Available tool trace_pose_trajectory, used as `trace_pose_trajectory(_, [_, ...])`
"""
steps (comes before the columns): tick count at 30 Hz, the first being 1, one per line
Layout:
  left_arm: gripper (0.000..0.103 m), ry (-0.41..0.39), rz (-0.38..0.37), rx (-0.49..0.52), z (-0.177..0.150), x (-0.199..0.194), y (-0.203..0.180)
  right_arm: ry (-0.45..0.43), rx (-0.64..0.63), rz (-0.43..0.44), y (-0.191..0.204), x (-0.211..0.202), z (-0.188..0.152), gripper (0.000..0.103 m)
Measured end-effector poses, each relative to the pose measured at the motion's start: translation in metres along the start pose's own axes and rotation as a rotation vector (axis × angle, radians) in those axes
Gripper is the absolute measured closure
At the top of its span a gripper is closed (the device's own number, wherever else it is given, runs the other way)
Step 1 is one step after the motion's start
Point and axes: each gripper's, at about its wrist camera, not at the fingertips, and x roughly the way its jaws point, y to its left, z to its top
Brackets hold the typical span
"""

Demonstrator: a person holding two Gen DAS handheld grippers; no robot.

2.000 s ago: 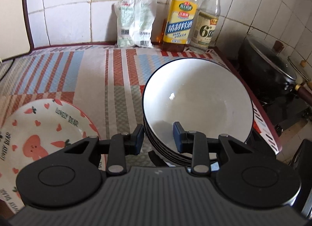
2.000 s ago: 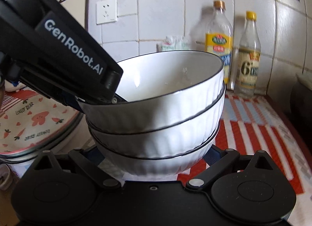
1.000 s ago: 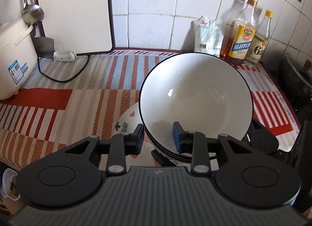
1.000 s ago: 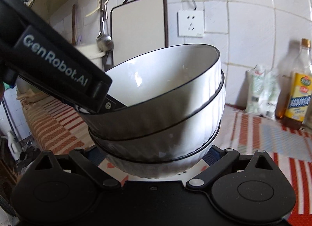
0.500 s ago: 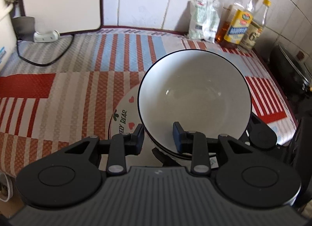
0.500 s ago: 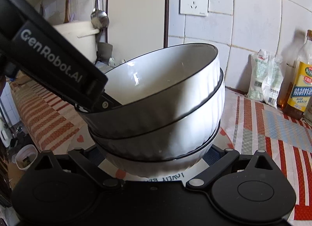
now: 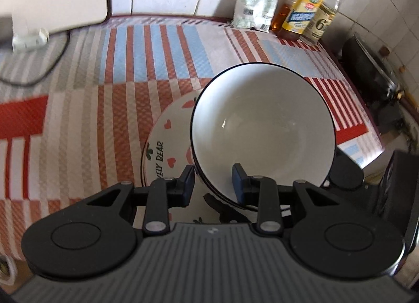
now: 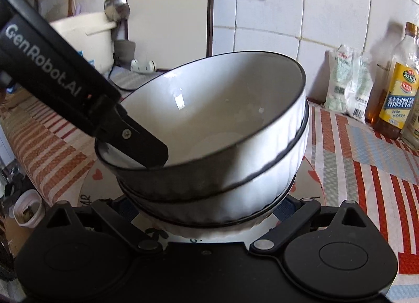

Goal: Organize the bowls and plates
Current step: 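Lower the bowl stack onto the bunny plate and open both grippers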

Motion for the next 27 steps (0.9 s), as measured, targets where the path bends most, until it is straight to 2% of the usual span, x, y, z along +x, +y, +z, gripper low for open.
trace_pose_trajectory(2, [0.070,0.026,-0.027,-0.053,0.002,0.004,0.005,0.015,0.023,-0.013,0.001,0.000,0.001,0.003])
trace_pose_trajectory(4, [0.070,0.041,-0.027,-0.054,0.005,0.007,0.005,0.014,0.062,-0.034,0.002,-0.001,-0.002,0.002])
trace_pose_trajectory(7, [0.070,0.048,-0.016,-0.058,0.007,0.007,0.004,0.034,0.023,-0.074,0.007,-0.004,-0.004,0.002])
trace_pose_trajectory(11, [0.067,0.013,0.049,-0.030,0.006,0.003,-0.002,0.047,0.051,-0.084,0.002,-0.016,-0.006,0.002])
trace_pose_trajectory(15, [0.067,0.001,0.089,-0.081,0.003,-0.007,-0.002,0.054,0.061,-0.098,0.005,-0.037,-0.007,0.002])
trace_pose_trajectory(23, [0.067,-0.107,0.146,-0.139,-0.015,-0.042,-0.018,0.039,0.089,-0.097,-0.005,-0.074,-0.010,0.003])
trace_pose_trajectory(27, [0.065,-0.167,0.163,-0.125,-0.023,-0.067,-0.033,0.012,0.106,-0.079,-0.017,-0.098,-0.005,0.003])
